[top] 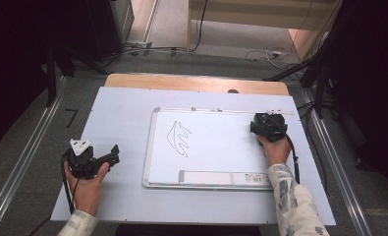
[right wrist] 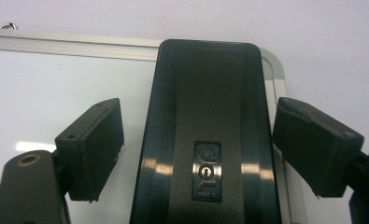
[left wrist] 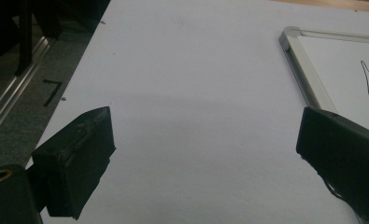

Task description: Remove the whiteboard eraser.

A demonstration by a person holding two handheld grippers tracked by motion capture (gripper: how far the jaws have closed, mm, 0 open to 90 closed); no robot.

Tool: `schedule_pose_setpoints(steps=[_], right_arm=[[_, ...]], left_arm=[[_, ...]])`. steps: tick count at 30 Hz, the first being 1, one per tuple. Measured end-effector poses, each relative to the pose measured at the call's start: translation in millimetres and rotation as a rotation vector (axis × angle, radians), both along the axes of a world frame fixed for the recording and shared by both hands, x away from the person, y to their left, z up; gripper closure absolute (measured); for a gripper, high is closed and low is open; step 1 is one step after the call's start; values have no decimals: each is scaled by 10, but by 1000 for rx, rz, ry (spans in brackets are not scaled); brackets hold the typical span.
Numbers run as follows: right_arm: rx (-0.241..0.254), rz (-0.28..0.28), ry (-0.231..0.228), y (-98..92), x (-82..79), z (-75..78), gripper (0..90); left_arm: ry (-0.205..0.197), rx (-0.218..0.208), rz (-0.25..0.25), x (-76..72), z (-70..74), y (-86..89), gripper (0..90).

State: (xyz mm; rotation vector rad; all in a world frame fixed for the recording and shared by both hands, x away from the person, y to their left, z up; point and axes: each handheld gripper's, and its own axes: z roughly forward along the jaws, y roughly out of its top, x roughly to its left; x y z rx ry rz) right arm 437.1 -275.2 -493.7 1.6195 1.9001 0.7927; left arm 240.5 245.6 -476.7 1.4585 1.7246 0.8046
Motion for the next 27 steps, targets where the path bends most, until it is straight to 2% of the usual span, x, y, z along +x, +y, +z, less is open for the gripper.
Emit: schedule_pose_setpoints(steps=[2, 16, 17, 27], right_arm=[[-17, 4, 0, 20, -3, -2, 160], [-11, 7, -4, 25, -9, 0, 216], [-8, 0, -5, 23, -9, 0, 255], [-6, -22, -13, 11, -19, 30, 354]], left_arm=[[-1, -1, 0, 0, 0, -1, 47], [0, -1, -1, 5, -3, -7, 47], [0, -1, -2, 6, -3, -8, 47], [0, 3, -1, 2, 0, -13, 47]])
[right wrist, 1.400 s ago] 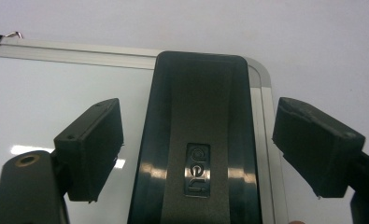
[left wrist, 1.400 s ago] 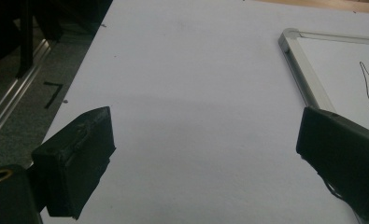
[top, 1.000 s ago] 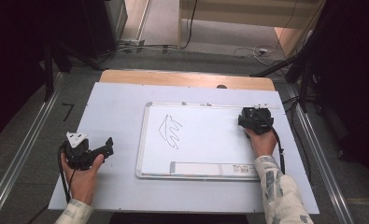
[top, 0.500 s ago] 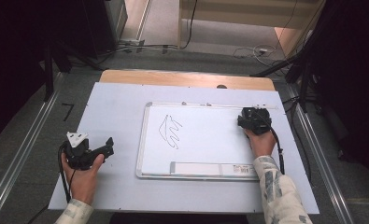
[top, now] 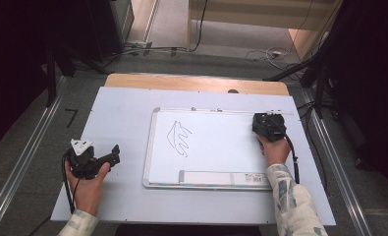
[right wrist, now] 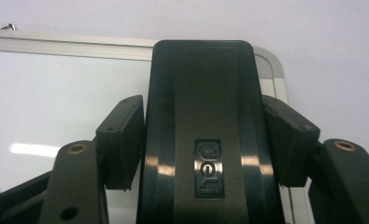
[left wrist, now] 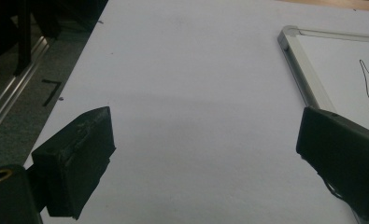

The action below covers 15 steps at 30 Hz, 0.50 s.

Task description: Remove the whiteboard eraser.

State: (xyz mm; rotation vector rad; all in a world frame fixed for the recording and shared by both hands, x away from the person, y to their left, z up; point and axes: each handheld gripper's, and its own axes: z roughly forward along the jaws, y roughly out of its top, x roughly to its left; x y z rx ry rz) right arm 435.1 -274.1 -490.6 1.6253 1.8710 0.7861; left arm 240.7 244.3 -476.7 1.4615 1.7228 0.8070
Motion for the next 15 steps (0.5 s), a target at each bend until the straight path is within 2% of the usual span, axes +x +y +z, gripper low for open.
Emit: schedule_pose_setpoints(steps=[2, 15], right_arm=[[14, -8, 1, -6, -5, 9, 369], [5, -13, 0, 2, -30, 28, 378]], left_arm=[[0, 0, 0, -2, 2, 0, 48], [-5, -9, 8, -12, 8, 21, 47]])
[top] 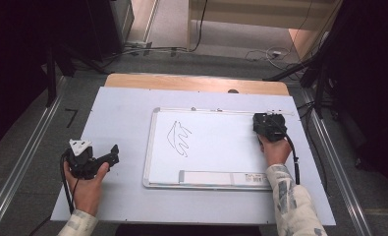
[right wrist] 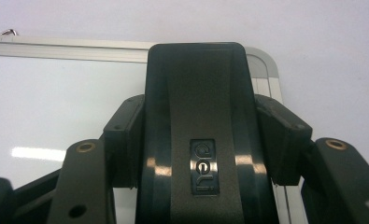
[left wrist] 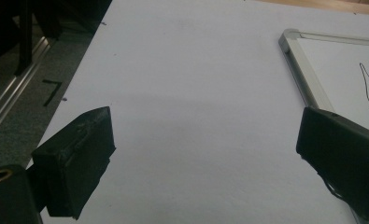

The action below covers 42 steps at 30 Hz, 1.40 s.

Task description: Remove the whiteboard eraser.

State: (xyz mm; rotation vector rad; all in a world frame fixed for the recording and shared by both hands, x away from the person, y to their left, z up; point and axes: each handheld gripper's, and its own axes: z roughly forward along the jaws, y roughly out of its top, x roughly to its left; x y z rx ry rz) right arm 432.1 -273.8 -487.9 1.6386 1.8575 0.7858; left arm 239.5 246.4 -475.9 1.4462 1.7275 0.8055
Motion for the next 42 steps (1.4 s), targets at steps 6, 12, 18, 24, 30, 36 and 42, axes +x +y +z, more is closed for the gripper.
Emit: schedule_pose_setpoints(steps=[6, 12, 18, 24, 30, 36, 42], right_arm=[[-9, 9, 0, 4, -24, 10, 379], [9, 19, -70, 27, -102, 162, 381], [66, 25, -50, 7, -222, 397, 380], [64, 54, -60, 43, -360, 417, 380], [72, 91, -66, 141, -474, 453, 380], [49, 144, -68, 325, -539, 448, 380], [45, 164, -63, 396, -562, 426, 379]], left_arm=[[-5, -2, 6, -7, 8, 6, 48], [-6, -3, 6, -6, 6, 7, 48], [-1, 1, -1, -9, 8, -7, 48], [-4, 0, 3, -10, 11, -19, 48], [-5, -3, -1, -5, 9, -14, 48], [-5, -3, 1, -21, 15, -15, 48], [-2, -4, 4, -16, 12, -17, 48]])
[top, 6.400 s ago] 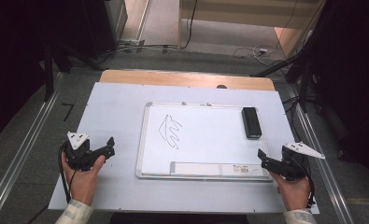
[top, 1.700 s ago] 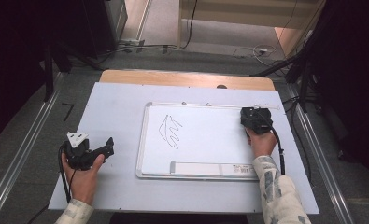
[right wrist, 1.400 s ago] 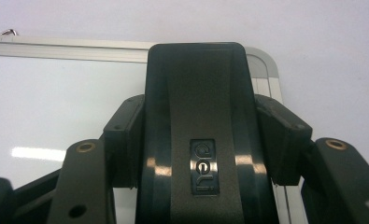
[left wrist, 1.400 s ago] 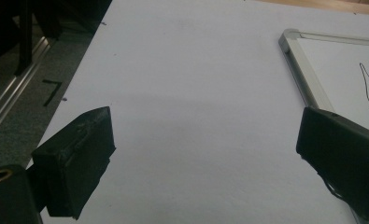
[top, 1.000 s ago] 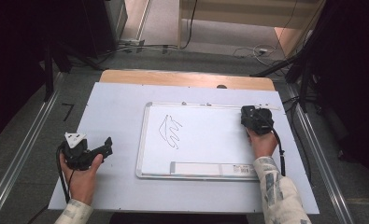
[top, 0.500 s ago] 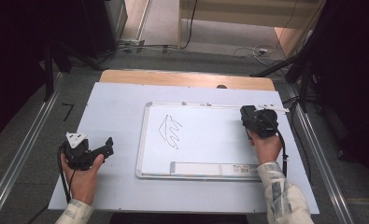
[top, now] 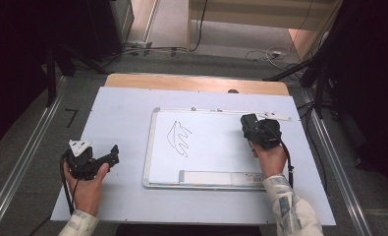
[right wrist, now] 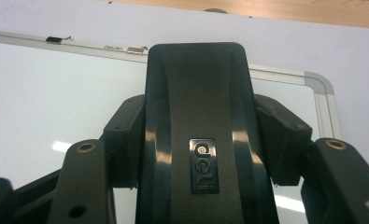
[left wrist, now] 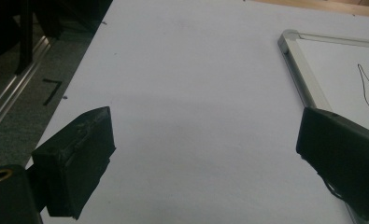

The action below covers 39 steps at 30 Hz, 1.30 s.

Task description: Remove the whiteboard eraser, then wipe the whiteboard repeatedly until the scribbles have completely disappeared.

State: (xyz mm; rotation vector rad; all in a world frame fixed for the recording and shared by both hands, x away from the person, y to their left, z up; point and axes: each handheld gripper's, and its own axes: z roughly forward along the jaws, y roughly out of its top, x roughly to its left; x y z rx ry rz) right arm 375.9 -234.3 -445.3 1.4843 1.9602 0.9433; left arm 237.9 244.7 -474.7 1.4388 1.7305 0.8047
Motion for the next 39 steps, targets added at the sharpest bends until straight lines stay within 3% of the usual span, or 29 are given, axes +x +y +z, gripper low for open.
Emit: schedule_pose_setpoints(steps=[15, 39], right_arm=[[14, 41, 9, 196, -37, 8, 380], [17, 183, 35, 993, -136, -136, 379]], left_arm=[[0, -6, 5, -12, -3, 8, 48], [-10, -10, -11, -40, 14, 13, 48]])
